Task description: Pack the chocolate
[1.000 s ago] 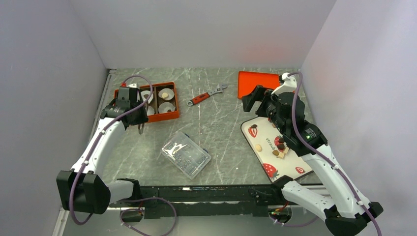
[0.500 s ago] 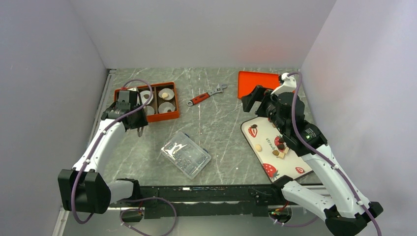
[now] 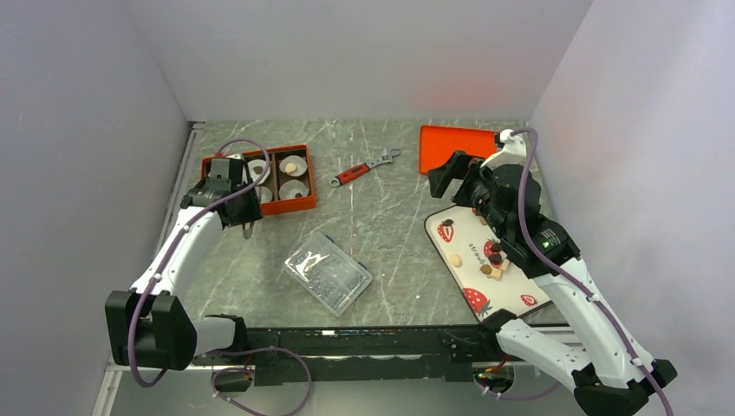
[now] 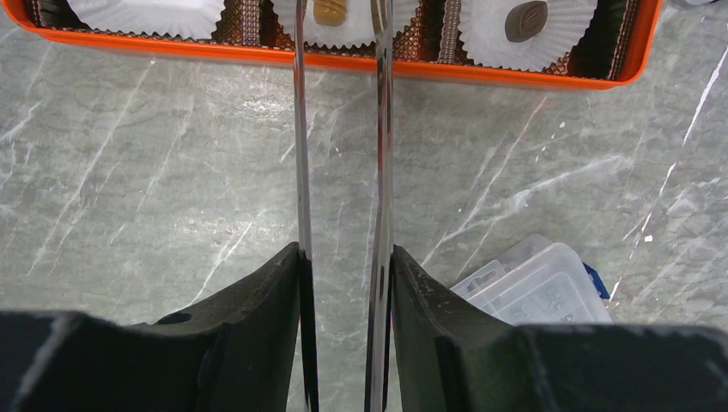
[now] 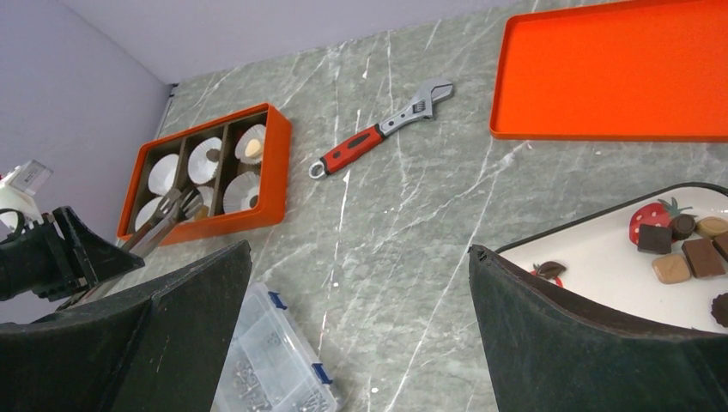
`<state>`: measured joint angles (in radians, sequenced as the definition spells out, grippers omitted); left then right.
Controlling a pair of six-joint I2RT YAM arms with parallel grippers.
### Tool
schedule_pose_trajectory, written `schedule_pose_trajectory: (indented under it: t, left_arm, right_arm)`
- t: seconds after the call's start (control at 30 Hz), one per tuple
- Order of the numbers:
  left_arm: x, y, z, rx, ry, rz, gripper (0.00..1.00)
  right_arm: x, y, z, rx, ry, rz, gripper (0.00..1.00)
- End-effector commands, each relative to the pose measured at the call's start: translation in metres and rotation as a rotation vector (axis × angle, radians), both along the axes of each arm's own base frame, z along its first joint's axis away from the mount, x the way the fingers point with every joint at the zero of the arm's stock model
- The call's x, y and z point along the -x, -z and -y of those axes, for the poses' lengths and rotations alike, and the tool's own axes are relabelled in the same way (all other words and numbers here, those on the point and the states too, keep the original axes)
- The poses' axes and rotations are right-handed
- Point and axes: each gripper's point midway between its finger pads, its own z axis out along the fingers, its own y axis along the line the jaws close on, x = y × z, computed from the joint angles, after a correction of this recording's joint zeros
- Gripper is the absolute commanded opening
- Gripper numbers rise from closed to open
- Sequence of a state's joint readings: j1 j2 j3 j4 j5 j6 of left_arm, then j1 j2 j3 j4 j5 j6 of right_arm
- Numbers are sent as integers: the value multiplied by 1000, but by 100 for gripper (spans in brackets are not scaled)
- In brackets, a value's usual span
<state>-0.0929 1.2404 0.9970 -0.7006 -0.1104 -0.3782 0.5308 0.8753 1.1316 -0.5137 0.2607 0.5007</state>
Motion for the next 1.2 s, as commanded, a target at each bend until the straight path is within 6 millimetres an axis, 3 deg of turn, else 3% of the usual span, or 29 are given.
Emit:
schedule_pose_trajectory:
  t: [0.0,0.3,0.47,0.77,1.17]
  left_arm:
    - [-13,-21,-3,-14,6,72,45]
    - [-16,-63,11,28,64,166,44]
    - [-21,-89,37,46,148,219,45]
    - [-36,-112,132,94,385,279,45]
    - [-39,-105,275,167,699,295,44]
  right_arm:
    - [-1,-13,6,-14,24,49,100]
    - [1,-19,8,-29,32,68,100]
    - [3,-23,9,-43,37,76,100]
    - [12,-40,25,-79,97,128,100]
    - [32,-64,58,-121,206,211,100]
